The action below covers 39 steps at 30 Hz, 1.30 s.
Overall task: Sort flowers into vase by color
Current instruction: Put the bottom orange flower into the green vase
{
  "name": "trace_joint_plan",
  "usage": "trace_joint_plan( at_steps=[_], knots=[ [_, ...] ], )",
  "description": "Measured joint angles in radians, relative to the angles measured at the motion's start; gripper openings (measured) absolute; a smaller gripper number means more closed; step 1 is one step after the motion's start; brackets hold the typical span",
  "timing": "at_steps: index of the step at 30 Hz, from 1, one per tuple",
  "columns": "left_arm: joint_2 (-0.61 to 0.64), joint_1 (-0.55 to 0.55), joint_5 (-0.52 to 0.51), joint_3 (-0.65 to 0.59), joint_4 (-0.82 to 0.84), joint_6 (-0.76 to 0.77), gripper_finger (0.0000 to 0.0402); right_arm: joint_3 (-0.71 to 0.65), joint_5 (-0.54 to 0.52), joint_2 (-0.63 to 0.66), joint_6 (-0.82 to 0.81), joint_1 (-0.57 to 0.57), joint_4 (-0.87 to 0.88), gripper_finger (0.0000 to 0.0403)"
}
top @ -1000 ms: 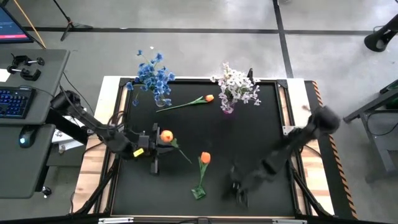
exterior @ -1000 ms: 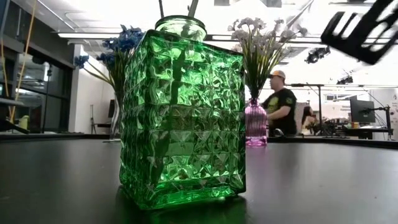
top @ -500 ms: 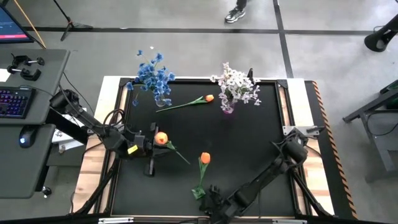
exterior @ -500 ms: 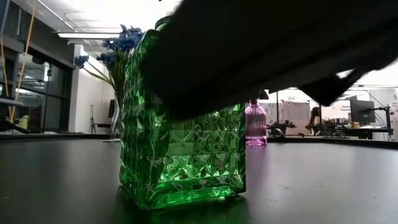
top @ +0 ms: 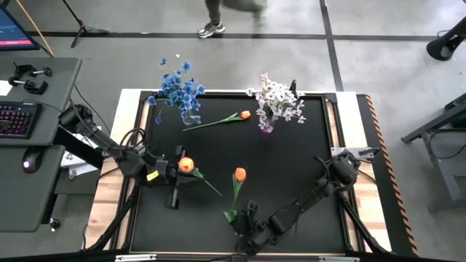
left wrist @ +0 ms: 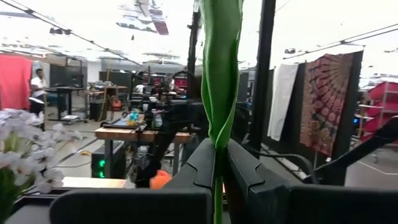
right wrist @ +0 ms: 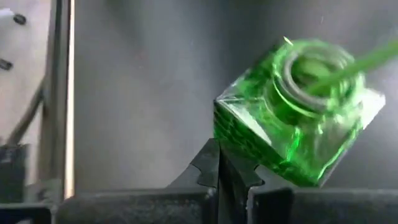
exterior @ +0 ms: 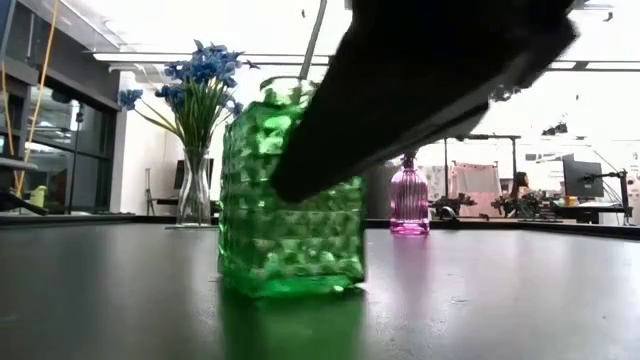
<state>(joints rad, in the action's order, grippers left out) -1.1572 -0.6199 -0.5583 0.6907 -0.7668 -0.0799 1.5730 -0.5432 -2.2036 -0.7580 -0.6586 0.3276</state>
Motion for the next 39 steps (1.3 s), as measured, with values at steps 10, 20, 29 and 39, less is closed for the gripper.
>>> trace_joint_plan(
  at_steps=[10,20,29,39],
  knots=[
    [0.0,-0.065,-0.043,0.0,0.001,-0.003,0.0001,0.0,0.094,0.003,0.284,0.144,-0.004,0.0],
    [-0.001,-0.021,-0.08,0.001,0.063,0.055,0.0001,0.0,0.171,0.137,0.305,0.052,0.32,0.0],
    [-0.068,0.04,0.025,-0.152,-0.178,0.18,0.0,-0.285,-0.026,0.437,-0.324,-0.191,0.365,0.0],
    [-0.115,0.128,0.117,-0.211,-0.278,0.14,0.0,-0.424,-0.233,0.557,-0.487,-0.265,0.259,0.0]
  ],
)
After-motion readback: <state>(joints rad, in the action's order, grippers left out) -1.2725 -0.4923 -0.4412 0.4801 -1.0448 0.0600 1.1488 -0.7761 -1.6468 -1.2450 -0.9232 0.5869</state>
